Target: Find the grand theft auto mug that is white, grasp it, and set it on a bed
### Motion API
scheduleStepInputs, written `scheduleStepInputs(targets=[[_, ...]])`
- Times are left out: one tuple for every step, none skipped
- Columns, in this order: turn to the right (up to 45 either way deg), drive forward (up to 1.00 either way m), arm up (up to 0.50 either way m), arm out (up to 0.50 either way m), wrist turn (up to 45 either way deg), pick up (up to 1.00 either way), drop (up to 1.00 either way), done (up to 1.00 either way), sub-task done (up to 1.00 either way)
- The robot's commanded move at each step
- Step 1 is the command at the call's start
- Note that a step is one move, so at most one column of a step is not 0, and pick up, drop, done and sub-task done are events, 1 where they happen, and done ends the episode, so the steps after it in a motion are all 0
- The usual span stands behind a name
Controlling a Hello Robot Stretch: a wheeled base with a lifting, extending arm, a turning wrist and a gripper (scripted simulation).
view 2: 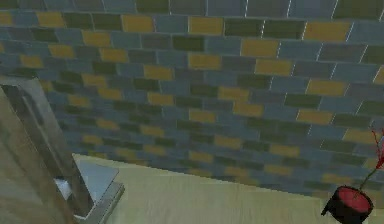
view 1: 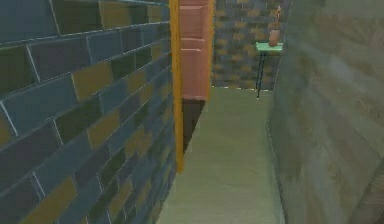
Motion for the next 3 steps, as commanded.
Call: scheduleStepInputs(targets=[[0.0, 0.20, 0.00, 0.00, 0.0, 0.00, 0.00, 0.00, 0.00], [12.0, 0.00, 0.00, 0.00, 0.0, 0.00, 0.00, 0.00, 0.00], [0.0, 1.00, 0.00, 0.00, 0.0, 0.00, 0.00, 0.00, 0.00]])
